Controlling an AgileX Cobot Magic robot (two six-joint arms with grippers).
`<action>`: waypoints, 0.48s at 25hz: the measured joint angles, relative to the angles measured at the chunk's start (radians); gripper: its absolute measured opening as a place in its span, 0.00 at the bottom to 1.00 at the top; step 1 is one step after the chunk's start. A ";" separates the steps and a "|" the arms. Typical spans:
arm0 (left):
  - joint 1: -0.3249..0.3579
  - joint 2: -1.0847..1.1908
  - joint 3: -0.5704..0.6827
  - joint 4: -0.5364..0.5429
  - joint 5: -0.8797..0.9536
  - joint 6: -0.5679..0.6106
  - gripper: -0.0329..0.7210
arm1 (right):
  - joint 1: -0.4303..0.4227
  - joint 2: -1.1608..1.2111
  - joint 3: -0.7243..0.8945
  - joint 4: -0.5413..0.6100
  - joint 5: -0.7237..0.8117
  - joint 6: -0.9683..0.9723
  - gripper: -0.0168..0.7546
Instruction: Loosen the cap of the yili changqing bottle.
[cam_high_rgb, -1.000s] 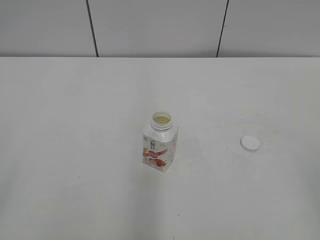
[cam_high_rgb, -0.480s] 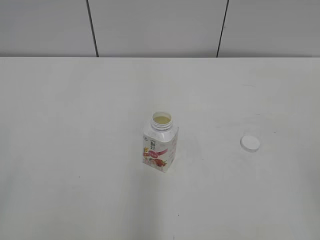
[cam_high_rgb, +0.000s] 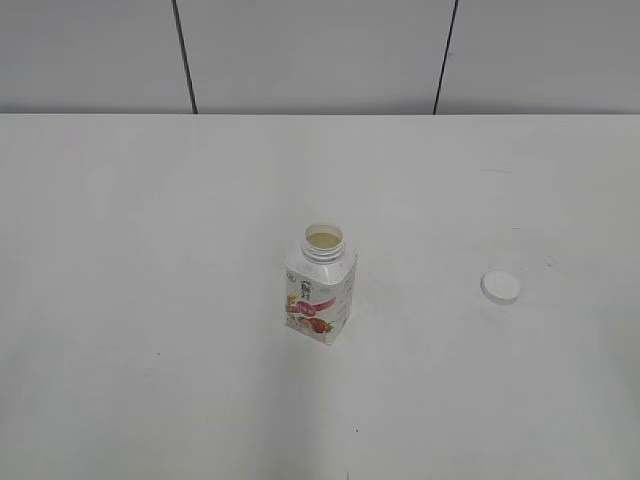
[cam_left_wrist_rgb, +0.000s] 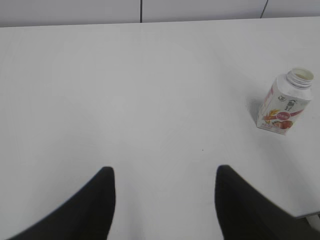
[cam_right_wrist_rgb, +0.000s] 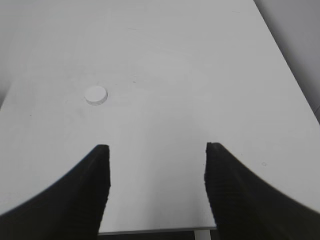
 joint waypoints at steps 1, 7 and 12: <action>0.000 0.000 0.000 0.000 0.000 0.000 0.58 | 0.000 0.000 0.000 0.000 0.000 0.000 0.64; 0.000 0.000 0.000 0.000 0.000 0.000 0.58 | -0.001 0.000 0.000 0.000 0.000 0.000 0.64; 0.000 0.000 0.000 0.000 0.000 0.000 0.58 | -0.001 0.000 0.000 0.000 0.000 0.000 0.64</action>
